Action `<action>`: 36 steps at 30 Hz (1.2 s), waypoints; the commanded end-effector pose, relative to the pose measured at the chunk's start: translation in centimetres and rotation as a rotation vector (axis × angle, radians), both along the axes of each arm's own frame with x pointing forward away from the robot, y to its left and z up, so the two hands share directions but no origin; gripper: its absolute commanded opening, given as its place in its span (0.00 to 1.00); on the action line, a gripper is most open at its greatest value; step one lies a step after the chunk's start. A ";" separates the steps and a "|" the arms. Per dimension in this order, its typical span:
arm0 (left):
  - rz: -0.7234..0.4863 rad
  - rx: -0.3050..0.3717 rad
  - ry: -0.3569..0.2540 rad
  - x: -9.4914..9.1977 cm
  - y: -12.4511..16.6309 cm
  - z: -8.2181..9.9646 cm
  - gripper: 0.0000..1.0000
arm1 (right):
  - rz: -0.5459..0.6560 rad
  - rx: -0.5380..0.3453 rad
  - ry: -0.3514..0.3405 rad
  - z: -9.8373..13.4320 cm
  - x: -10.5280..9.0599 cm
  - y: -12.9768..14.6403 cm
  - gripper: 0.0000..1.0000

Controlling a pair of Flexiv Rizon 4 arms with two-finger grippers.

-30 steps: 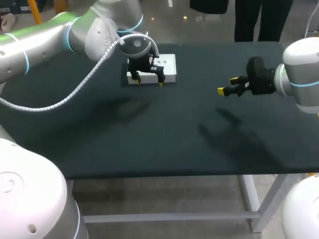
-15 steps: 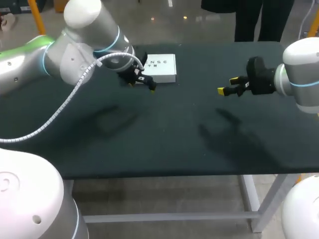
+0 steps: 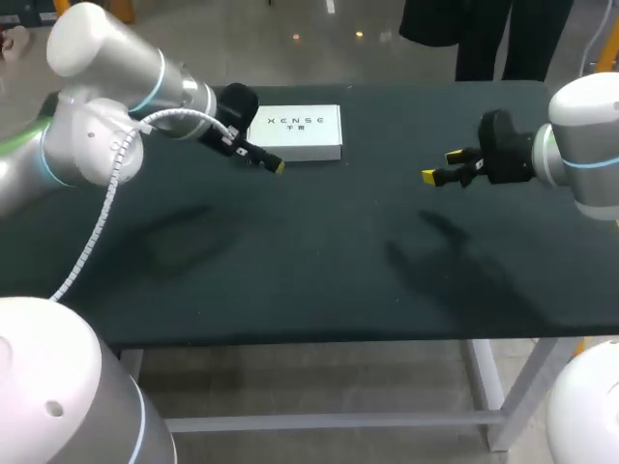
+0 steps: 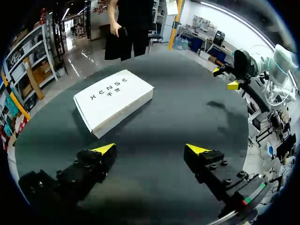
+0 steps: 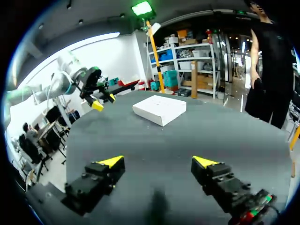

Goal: Assemble the packaging by folding the flat box into shape, placing the metal phone stand inside, and closing the box properly

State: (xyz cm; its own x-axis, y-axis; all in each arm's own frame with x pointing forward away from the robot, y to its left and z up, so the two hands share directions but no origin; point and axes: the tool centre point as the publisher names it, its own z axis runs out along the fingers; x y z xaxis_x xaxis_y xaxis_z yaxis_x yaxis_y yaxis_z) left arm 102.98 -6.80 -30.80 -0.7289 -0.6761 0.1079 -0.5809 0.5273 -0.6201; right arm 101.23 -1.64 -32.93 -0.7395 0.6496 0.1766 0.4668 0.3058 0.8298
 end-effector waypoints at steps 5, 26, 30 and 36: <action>-0.077 -0.094 -0.039 -0.4 2.1 0.3 1.00 | 0.005 0.006 -0.002 0.0 0.0 -0.2 1.00; -0.207 -0.183 -0.108 -1.0 5.2 0.9 1.00 | 0.005 0.006 -0.002 0.0 0.0 -0.2 1.00; -0.169 -0.186 -0.157 -1.6 5.7 1.0 1.00 | 0.005 0.006 -0.002 0.0 0.0 -0.2 1.00; -0.073 -0.183 -0.244 -2.5 6.3 1.5 1.00 | 0.005 0.006 -0.002 0.0 0.0 -0.2 1.00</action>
